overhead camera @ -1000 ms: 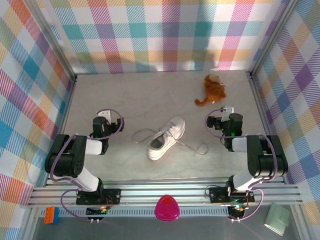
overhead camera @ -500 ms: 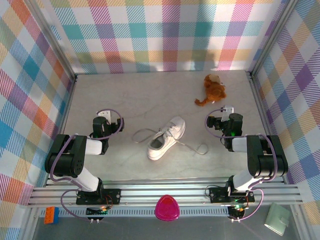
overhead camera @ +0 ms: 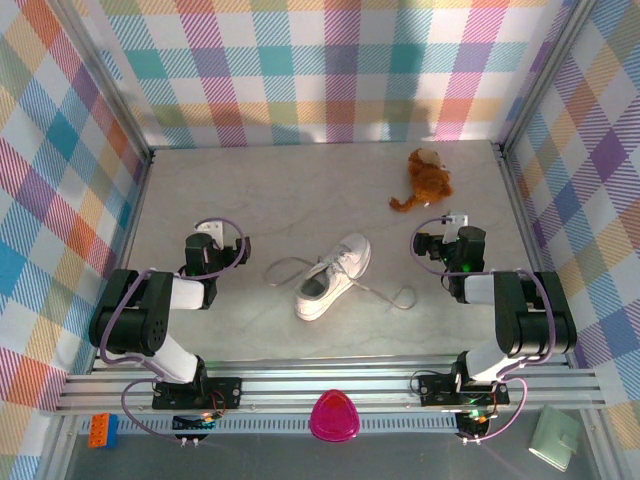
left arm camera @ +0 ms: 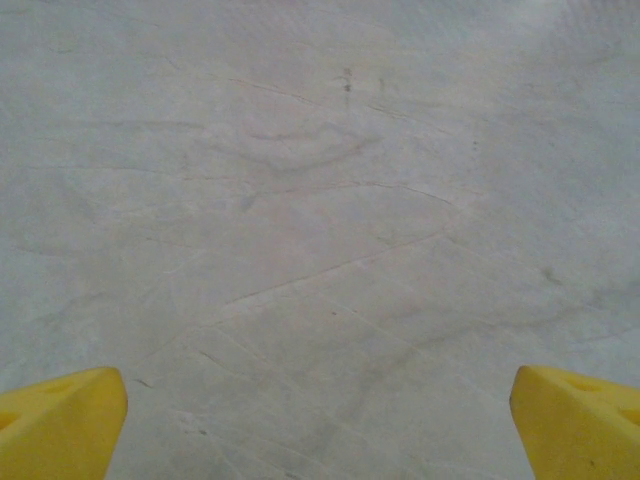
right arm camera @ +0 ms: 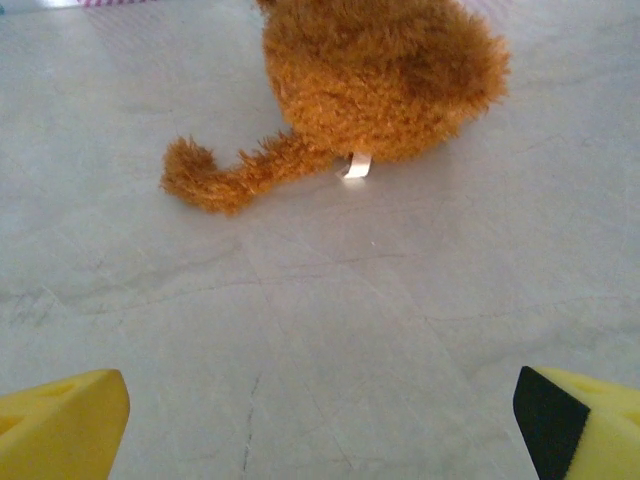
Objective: Tie the shoes
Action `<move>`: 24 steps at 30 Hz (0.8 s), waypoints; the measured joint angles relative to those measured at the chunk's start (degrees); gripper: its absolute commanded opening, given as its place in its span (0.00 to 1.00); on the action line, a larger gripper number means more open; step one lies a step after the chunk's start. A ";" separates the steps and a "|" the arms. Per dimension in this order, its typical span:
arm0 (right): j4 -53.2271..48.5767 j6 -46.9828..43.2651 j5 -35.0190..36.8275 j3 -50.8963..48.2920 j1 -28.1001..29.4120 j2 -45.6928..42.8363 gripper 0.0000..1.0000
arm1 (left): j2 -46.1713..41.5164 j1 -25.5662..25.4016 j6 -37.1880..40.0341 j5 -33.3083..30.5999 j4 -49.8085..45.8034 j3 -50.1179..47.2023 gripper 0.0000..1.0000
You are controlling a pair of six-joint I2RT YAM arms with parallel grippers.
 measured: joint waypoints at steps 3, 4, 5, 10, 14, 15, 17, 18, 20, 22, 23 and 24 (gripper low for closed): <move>-12.24 1.77 0.50 4.52 0.04 -4.02 0.88 | -4.81 0.04 -0.52 0.79 -8.17 1.95 0.88; -17.33 2.71 0.52 7.67 0.35 -5.14 0.86 | -6.67 0.07 -0.87 1.22 -11.58 3.63 0.84; -22.10 3.76 0.81 11.13 0.92 -5.95 0.85 | -8.28 0.13 -1.22 2.03 -15.28 5.99 0.81; -35.85 8.74 2.05 21.22 10.84 -8.00 0.77 | -11.13 -0.83 -4.61 5.99 -27.85 17.49 0.73; -42.80 13.73 1.38 21.70 21.90 -5.73 0.59 | -8.72 -4.13 -8.41 9.18 -38.53 23.63 0.59; -43.82 14.80 1.20 21.70 23.50 -4.59 0.55 | -7.63 -5.35 -9.20 10.05 -40.79 24.57 0.56; -45.72 16.94 0.92 21.73 26.18 -1.53 0.45 | -5.51 -8.33 -10.88 11.61 -45.13 25.24 0.48; -46.25 17.84 0.94 21.77 26.97 -0.31 0.42 | -4.81 -9.68 -11.39 12.20 -47.06 25.20 0.44; -47.52 19.02 0.81 22.27 28.57 2.51 0.37 | -3.87 -13.25 -12.94 12.96 -50.62 24.59 0.38; -48.39 19.76 0.50 23.93 29.42 5.03 0.35 | -3.85 -16.90 -14.43 13.11 -52.52 23.58 0.34; -48.74 20.04 0.04 25.27 29.62 6.16 0.35 | -3.85 -19.06 -15.50 13.11 -52.92 23.04 0.33; -48.78 20.13 -0.52 26.64 29.64 7.21 0.35 | -3.85 -20.70 -16.13 13.11 -53.00 22.58 0.32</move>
